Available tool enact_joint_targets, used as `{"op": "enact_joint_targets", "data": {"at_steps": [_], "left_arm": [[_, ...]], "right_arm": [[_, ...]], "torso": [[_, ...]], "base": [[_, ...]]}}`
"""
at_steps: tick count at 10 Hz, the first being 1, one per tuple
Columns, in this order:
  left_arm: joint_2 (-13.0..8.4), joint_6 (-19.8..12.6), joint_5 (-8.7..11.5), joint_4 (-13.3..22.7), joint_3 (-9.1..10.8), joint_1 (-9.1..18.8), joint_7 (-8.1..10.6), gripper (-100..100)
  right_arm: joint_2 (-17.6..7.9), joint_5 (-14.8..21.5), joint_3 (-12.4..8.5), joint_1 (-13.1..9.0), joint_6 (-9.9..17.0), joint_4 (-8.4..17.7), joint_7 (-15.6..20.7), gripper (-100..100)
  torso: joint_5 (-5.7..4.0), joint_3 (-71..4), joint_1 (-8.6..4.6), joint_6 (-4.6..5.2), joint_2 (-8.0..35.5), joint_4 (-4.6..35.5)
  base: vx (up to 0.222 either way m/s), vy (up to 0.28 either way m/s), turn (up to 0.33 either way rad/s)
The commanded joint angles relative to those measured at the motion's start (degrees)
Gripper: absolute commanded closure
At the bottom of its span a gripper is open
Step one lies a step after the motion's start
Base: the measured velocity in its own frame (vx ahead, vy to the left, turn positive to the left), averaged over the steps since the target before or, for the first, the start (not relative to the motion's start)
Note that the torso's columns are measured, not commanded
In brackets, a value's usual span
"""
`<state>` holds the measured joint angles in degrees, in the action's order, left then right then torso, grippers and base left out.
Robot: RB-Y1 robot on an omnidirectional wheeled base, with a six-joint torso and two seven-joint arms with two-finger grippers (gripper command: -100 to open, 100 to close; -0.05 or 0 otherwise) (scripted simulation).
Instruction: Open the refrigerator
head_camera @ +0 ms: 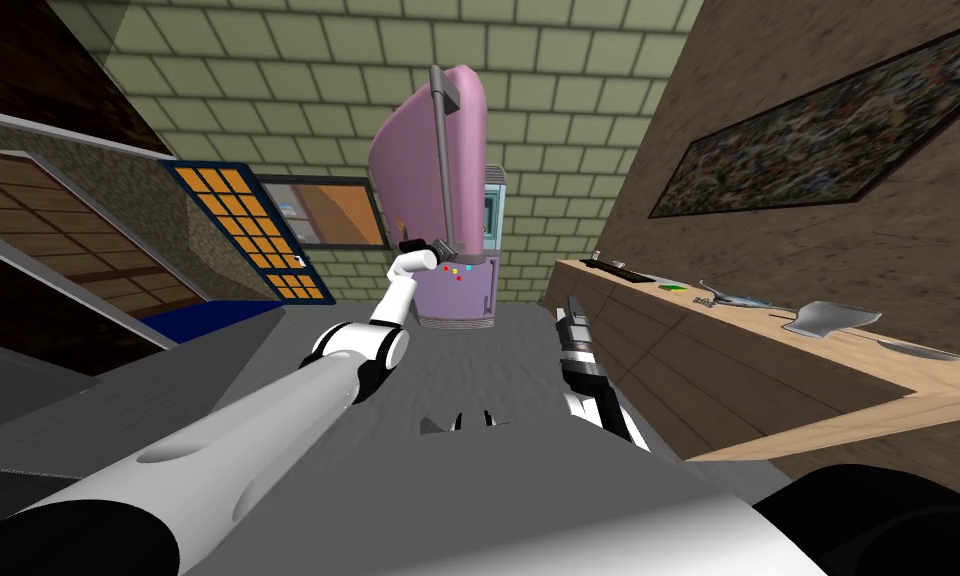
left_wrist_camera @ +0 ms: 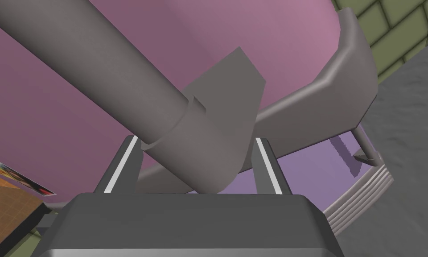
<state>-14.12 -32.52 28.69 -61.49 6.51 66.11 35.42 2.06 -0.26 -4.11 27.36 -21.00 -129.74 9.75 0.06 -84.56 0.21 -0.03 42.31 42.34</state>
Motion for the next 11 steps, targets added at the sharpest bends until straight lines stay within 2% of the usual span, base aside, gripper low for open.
{"op": "enact_joint_targets", "data": {"at_steps": [1, 8, 11], "left_arm": [[0.67, -0.55, 1.2, -1.06, -0.86, 0.21, -0.23, 100], [2.11, -1.47, 3.98, -3.29, -2.77, -0.01, -0.98, 100], [3.06, -2.08, 5.83, -4.78, -4.04, -0.16, -1.48, 100]], "right_arm": [[0.01, 0.0, 0.01, 0.0, 0.0, 0.0, 0.0, 0], [0.0, 0.0, 0.0, 0.0, 0.0, 0.0, 0.0, 0], [0.0, 0.0, 0.0, 0.0, 0.0, 0.0, 0.0, 0]], "torso": [[0.0, -0.02, -0.11, -0.08, -0.02, 0.02], [0.08, -0.03, 0.15, -0.2, -0.01, 0.14], [0.12, -0.18, 0.16, -0.3, -0.2, 0.18]], "base": [[-0.097, 0.24, -0.042], [-0.076, 0.244, -0.039], [-0.058, 0.25, -0.043]]}}
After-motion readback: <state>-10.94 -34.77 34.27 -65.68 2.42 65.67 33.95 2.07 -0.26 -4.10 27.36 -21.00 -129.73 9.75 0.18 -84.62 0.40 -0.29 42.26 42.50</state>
